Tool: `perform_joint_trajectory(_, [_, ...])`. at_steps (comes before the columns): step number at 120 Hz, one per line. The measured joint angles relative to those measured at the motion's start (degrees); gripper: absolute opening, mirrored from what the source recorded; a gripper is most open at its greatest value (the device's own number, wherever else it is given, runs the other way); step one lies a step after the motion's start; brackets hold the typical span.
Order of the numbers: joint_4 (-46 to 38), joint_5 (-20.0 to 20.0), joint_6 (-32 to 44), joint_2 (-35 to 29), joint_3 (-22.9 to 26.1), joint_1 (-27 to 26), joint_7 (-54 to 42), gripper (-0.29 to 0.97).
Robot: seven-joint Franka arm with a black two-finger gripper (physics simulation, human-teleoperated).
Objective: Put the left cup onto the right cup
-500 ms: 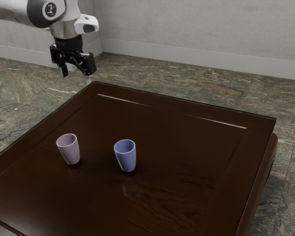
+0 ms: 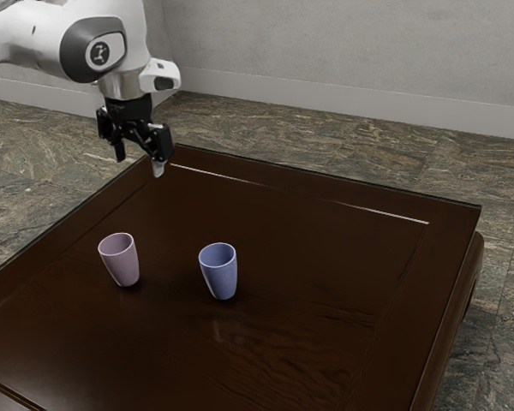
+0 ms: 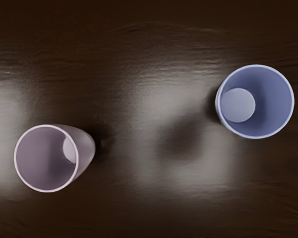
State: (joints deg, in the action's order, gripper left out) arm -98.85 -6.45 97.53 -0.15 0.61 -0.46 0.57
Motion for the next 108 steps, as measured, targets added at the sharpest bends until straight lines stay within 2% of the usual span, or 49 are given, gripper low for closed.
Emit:
perform_joint_trajectory(42, [-5.3,-0.1,4.5,-1.6,0.6,-0.1,6.1,0.68])
perform_joint_trajectory(73, [-10.2,-0.3,8.7,-2.0,-3.0,-1.5,9.5,0.68])
perform_joint_trajectory(108, [-11.8,-0.4,11.7,-2.3,-7.5,1.7,11.6,0.68])
